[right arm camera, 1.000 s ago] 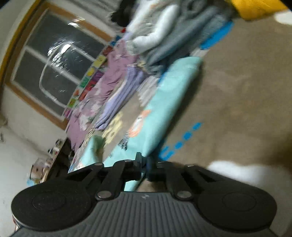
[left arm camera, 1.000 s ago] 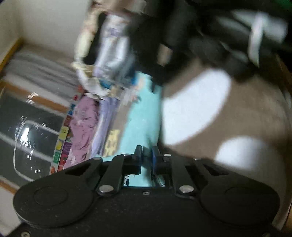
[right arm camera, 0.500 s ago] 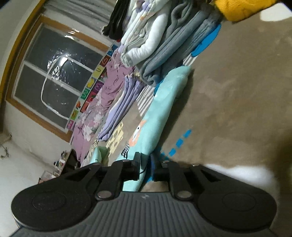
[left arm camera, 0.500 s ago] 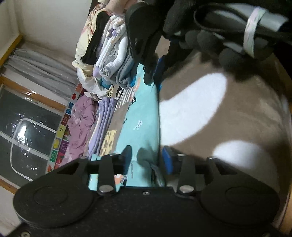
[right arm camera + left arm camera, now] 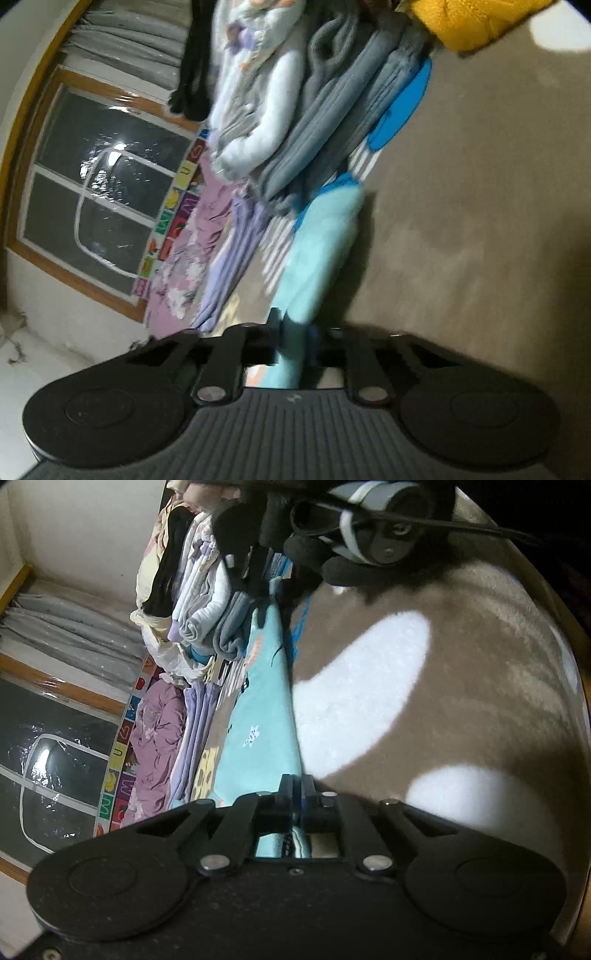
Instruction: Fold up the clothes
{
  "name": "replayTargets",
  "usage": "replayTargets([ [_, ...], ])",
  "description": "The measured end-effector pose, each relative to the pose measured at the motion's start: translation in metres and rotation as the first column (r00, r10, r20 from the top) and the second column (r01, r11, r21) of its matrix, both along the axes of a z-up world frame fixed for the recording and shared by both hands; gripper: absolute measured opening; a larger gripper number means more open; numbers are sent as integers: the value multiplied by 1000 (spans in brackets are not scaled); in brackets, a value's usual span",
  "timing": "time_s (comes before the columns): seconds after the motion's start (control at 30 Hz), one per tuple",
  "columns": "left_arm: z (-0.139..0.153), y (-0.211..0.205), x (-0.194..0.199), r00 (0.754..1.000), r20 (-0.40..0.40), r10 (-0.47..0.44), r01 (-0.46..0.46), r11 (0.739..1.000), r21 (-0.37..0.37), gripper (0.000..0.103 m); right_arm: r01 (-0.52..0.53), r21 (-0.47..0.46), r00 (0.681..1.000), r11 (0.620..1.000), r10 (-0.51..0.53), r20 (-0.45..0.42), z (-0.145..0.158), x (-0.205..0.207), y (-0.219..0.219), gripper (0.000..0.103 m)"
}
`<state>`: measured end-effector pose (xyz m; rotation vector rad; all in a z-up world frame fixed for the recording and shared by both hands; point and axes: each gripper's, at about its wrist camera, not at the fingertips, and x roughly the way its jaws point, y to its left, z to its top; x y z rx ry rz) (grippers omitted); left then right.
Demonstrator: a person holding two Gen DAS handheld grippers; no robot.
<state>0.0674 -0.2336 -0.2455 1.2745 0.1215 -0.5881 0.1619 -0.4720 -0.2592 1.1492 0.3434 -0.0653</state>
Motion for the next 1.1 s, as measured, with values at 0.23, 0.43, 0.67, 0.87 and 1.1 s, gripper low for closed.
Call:
replayTargets([
  [0.23,25,7,-4,994,-100,41,-53,991,-125,5,65,35,998,997,-65,0,-4,-4,-6,5],
  [0.43,50,27,-7,984,-156,91,-127,962,-240,5,91,74,995,993,-93,25,-8,-3,-16,12],
  [0.67,39,36,18,928,-335,161,-249,939,-237,29,110,41,994,993,-111,10,-5,-2,-15,5],
  [0.87,59,51,-1,930,-334,157,-262,918,-298,40,164,-69,983,984,-157,94,21,-26,-11,27],
  [1.1,96,100,3,890,-395,226,-404,793,-456,40,-97,-316,968,944,163,190,63,-26,55,31],
])
